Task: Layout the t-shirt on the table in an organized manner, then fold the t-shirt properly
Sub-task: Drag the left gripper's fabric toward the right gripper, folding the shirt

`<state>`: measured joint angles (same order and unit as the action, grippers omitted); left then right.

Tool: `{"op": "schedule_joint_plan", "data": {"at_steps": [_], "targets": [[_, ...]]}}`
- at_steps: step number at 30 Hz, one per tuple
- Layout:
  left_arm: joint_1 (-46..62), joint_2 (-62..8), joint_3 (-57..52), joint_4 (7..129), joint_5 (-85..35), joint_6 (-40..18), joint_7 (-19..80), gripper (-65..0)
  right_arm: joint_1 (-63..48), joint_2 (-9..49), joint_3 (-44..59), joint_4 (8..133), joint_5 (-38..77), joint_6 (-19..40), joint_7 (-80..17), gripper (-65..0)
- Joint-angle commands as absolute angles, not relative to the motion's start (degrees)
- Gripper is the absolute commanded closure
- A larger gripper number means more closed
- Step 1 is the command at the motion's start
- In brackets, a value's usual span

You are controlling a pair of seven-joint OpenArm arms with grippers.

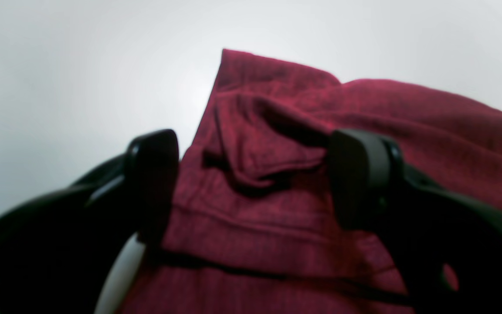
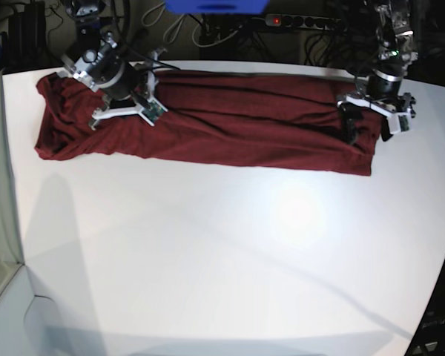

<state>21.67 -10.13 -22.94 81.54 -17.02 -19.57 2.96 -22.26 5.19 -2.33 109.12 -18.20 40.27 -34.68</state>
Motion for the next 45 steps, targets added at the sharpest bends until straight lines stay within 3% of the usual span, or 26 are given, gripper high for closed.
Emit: {"op": "schedule_joint_plan", "data": {"at_steps": [1, 22, 31, 33, 37, 43, 45], "targets": [[22.3, -10.7, -23.5, 82.9, -17.8, -19.8, 1.5, -51.9, -22.2, 5.3, -2.3, 110.1, -18.0, 40.0, -33.7, -14.4], [20.1, -10.7, -26.2, 77.4, -17.5, -19.8, 1.6, -51.9, -21.9, 5.3, -2.3, 110.0, -18.0, 40.0, -33.7, -14.4], [20.3, -10.8, -20.6, 75.8, -17.5, -19.8, 1.6, -50.5, -21.8, 5.3, -2.2, 110.0, -18.0, 40.0, -33.7, -14.4], [20.2, -10.8, -20.2, 74.7, -17.5, -19.8, 1.6, -45.1, -21.8, 5.3, -2.2, 110.0, -18.0, 40.0, -33.7, -14.4], [18.6, -10.8, -19.0, 71.5, -17.5, -19.8, 1.3, -25.3, -21.8, 5.3, -2.2, 109.9, -18.0, 40.0, -33.7, -14.4], [17.9, -10.8, -19.1, 68.6, -17.8, -19.9, 1.1, -15.5, -21.8, 5.5, -2.2, 109.9, -18.0, 40.0, -33.7, -14.4], [17.0, -10.7, -19.2, 68.9, -17.8, -19.9, 1.1, -8.8, -21.7, 5.6, -2.2, 109.9, -18.0, 40.0, -33.7, -14.4]]}}
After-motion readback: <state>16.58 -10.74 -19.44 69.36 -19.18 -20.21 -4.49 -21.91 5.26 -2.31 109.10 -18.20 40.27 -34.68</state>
